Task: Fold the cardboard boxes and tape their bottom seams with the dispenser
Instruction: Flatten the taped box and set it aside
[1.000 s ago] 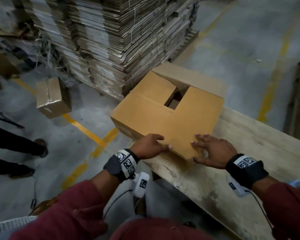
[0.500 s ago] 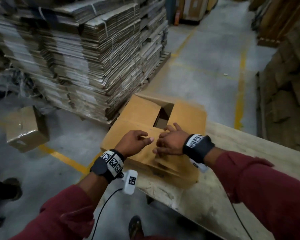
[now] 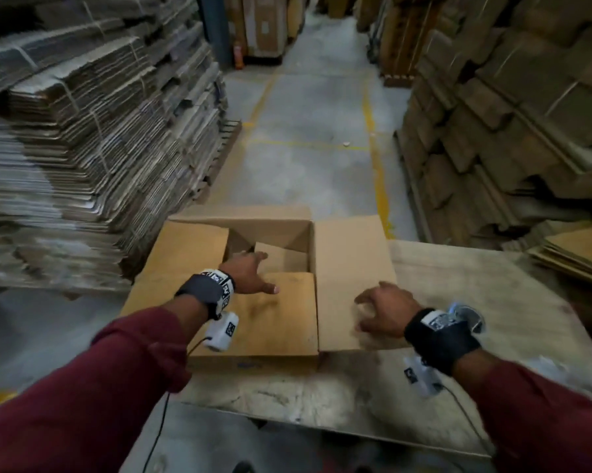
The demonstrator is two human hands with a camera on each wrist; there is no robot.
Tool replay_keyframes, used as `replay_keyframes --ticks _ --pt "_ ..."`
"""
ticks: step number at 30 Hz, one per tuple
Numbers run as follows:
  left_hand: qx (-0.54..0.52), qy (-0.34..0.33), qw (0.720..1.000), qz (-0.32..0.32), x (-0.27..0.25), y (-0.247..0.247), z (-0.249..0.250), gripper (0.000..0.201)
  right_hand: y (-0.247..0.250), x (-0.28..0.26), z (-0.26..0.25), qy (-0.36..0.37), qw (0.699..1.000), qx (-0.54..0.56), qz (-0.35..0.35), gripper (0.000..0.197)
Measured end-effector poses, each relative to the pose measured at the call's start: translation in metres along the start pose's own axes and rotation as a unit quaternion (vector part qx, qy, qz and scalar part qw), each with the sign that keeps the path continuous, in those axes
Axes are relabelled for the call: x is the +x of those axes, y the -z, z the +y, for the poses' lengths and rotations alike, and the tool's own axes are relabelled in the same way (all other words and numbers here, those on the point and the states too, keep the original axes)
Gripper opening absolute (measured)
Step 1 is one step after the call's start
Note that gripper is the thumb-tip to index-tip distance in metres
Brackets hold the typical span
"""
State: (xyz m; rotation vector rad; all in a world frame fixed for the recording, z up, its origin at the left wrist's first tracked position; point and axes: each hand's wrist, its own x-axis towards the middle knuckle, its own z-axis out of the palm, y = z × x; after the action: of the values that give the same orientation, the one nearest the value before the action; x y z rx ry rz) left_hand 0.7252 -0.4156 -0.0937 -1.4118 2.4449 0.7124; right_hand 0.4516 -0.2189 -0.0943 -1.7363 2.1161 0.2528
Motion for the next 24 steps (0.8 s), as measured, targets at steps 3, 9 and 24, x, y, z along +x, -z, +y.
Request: replay_keyframes --ticks 3,9,24 --pt "0.069 0.036 0.995 -0.060 0.013 -0.007 -0.003 0.105 -0.020 0.004 -0.022 0.049 0.997 0.055 0.008 0.073" --pt "-0.019 -0.039 0.996 0.081 -0.044 0.054 0.006 0.058 0.045 0.003 -0.034 0.164 0.972 0.102 0.135 0.055" --pt "0.001 0.166 0.986 -0.012 -0.228 -0.110 -0.023 0.060 -0.028 0.020 -0.127 0.304 0.944 -0.041 -0.124 0.097"
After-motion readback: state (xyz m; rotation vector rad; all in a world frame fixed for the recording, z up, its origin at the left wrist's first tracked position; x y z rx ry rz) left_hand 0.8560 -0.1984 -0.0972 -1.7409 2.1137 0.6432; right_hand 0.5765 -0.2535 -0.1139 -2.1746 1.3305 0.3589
